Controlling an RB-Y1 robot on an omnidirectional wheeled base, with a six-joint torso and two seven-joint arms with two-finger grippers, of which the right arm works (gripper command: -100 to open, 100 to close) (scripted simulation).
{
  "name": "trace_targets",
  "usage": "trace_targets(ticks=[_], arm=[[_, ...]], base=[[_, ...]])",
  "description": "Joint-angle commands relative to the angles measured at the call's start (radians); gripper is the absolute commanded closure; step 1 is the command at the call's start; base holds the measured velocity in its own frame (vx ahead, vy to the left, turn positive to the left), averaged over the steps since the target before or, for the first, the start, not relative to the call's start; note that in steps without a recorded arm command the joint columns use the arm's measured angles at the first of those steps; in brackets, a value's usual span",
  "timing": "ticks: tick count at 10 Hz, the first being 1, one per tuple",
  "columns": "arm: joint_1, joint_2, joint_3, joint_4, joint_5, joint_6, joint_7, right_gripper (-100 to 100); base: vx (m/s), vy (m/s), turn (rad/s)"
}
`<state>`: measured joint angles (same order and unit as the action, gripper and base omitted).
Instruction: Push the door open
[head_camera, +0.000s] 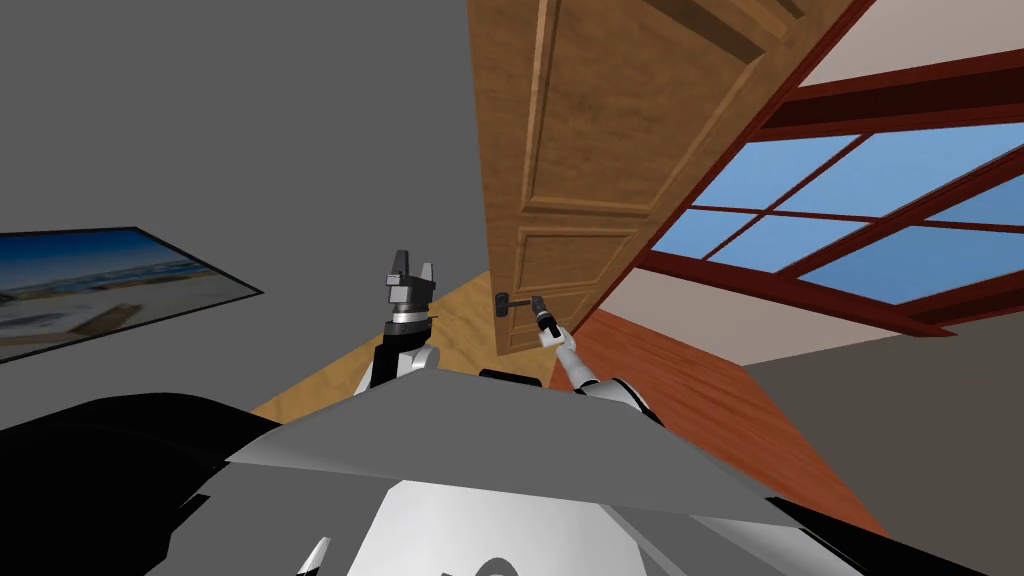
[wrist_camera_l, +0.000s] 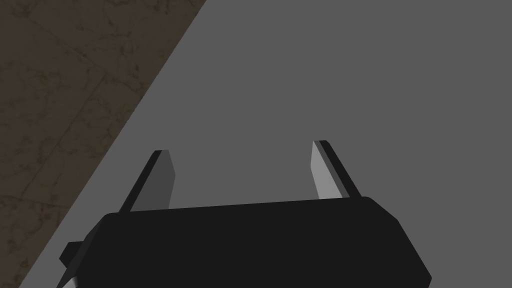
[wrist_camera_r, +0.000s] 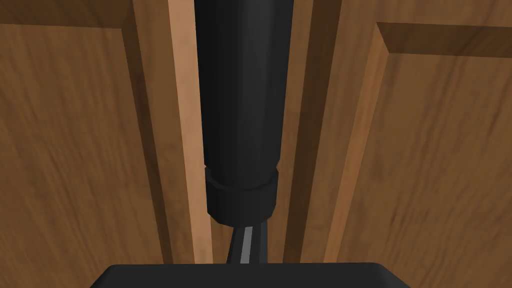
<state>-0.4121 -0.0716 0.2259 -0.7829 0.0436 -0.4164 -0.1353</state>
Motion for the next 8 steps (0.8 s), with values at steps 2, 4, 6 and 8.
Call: trace_targets(ticks=[2, 4, 6, 8], arm=[[0.004, 0.006, 0.04, -0.01, -0.043, 0.006, 0.032, -100], [0.007, 0.024, 0.077, -0.019, -0.083, 0.011, 0.062, -100], [0.01, 0.05, 0.109, -0.027, -0.117, 0.016, 0.088, -100], [0.012, 0.075, 0.132, -0.033, -0.142, 0.019, 0.106, -100]], base=[[-0.063, -0.111, -0.159], [-0.132, -0.14, -0.138], [-0.18, -0.062, -0.118], [-0.176, 0.05, -0.067]])
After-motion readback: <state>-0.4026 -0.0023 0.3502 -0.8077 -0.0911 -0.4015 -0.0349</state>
